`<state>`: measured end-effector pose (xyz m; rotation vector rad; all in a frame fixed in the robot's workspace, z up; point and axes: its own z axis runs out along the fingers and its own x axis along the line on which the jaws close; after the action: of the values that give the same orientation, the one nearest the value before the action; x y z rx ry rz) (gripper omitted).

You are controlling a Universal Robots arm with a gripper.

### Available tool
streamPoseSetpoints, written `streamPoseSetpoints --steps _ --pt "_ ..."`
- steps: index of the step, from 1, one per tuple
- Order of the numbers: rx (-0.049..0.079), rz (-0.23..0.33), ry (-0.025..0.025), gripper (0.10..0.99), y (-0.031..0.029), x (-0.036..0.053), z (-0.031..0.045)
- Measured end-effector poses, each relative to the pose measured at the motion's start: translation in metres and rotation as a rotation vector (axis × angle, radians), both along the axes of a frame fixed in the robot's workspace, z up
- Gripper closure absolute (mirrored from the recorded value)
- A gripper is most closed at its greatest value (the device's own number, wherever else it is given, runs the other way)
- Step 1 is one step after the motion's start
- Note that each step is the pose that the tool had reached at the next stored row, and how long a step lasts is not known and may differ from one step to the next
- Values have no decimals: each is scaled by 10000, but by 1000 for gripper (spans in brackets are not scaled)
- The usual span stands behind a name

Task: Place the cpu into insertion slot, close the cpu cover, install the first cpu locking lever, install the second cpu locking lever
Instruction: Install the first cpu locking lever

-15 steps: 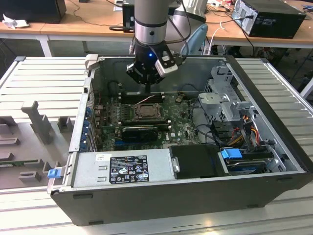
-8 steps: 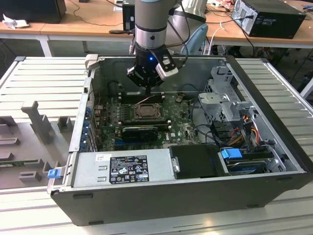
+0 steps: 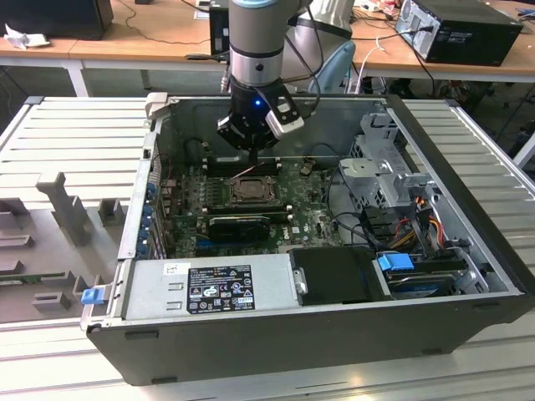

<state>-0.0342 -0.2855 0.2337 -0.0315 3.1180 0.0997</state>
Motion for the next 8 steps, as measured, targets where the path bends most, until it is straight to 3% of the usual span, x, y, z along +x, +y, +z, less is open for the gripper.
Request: streamPoseSetpoints --steps 8 --pt "4 240 -1 980 49 66 -82"
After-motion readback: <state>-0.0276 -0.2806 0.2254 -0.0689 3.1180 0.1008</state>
